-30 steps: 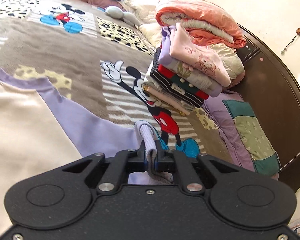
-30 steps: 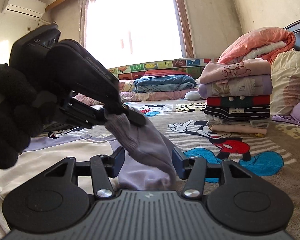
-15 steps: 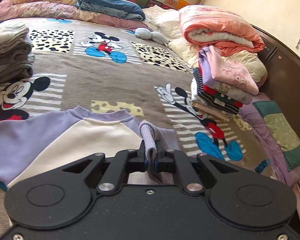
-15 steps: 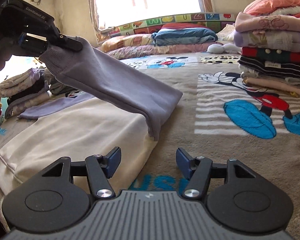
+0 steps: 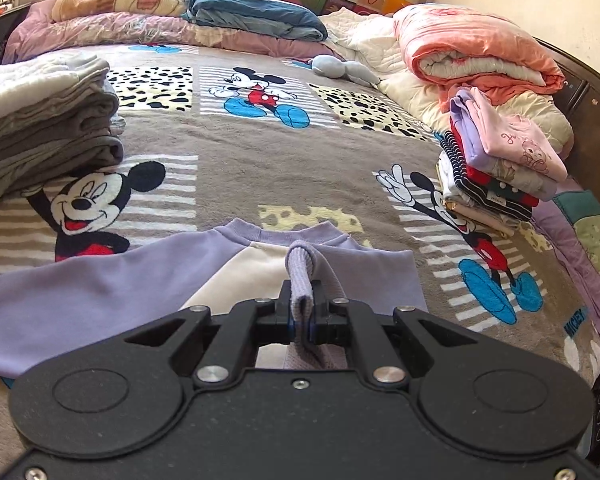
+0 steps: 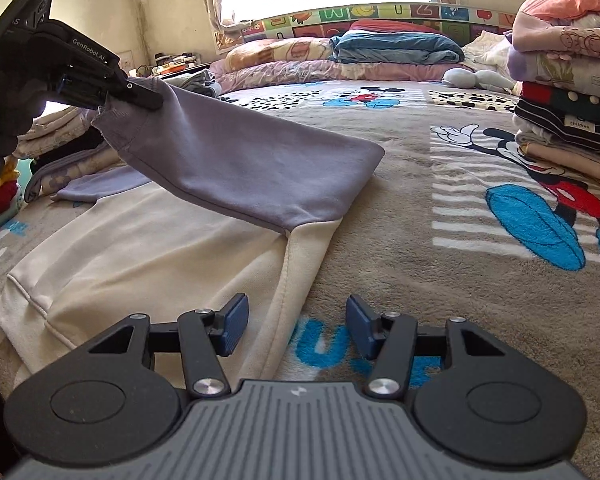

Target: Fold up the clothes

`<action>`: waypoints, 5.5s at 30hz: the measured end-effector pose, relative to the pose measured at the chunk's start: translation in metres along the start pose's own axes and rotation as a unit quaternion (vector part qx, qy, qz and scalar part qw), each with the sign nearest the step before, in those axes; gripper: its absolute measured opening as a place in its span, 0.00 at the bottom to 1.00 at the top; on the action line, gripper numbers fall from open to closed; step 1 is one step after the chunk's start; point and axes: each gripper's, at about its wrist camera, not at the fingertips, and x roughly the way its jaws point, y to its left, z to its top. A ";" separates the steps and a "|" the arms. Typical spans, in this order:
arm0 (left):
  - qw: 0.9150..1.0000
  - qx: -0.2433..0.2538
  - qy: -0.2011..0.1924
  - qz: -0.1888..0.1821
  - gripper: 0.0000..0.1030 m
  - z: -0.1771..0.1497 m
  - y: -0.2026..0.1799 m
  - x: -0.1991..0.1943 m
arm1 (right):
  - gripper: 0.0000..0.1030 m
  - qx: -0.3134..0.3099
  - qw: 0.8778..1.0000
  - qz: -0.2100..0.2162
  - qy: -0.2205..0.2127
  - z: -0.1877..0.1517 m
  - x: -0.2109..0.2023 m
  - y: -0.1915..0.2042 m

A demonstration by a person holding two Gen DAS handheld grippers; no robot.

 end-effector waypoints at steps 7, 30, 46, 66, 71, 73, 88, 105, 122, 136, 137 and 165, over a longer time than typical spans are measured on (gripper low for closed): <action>1.000 0.019 -0.006 0.021 0.03 0.019 0.011 -0.004 | 0.54 -0.013 1.000 0.005 0.009 0.001 -0.002 0.007; 0.996 0.087 -0.008 0.015 0.03 0.077 -0.007 0.018 | 0.18 -0.067 0.997 0.031 0.028 -0.012 -0.043 0.089; 0.997 0.069 -0.013 0.028 0.03 0.074 0.021 0.033 | 0.42 -0.107 0.989 0.099 0.021 0.001 -0.017 0.133; 0.999 -0.013 -0.048 0.006 0.03 0.034 0.083 0.020 | 0.53 -0.141 0.978 0.153 0.019 -0.013 -0.016 0.110; 0.999 -0.014 -0.024 0.020 0.03 0.018 0.092 0.038 | 0.59 -0.134 0.972 0.181 0.059 -0.019 -0.016 0.100; 1.000 -0.016 -0.019 0.018 0.03 0.012 0.093 0.045 | 0.59 -0.127 0.971 0.192 0.062 -0.019 -0.020 0.095; 0.992 0.022 -0.002 0.123 0.51 -0.018 0.107 0.024 | 0.60 -0.116 0.980 0.160 -0.004 0.008 -0.016 0.091; 0.985 0.165 0.031 -0.049 0.51 0.027 -0.033 0.123 | 0.67 -0.107 0.984 0.141 0.034 0.007 0.025 0.077; 0.957 0.155 0.152 -0.192 0.00 0.045 -0.054 0.204 | 0.72 -0.053 0.980 0.188 0.039 0.004 0.027 0.060; 0.987 -0.014 0.061 -0.147 0.00 0.044 -0.005 0.196 | 0.74 -0.007 0.977 0.208 0.049 -0.002 0.025 0.055; 0.989 -0.015 0.052 -0.137 0.00 0.047 -0.001 0.189 | 0.74 -0.006 0.977 0.208 0.049 -0.002 0.025 0.055; 0.971 -0.225 -0.057 -0.065 0.06 -0.043 0.140 0.036 | 0.74 0.125 0.970 0.204 -0.031 0.052 0.054 -0.005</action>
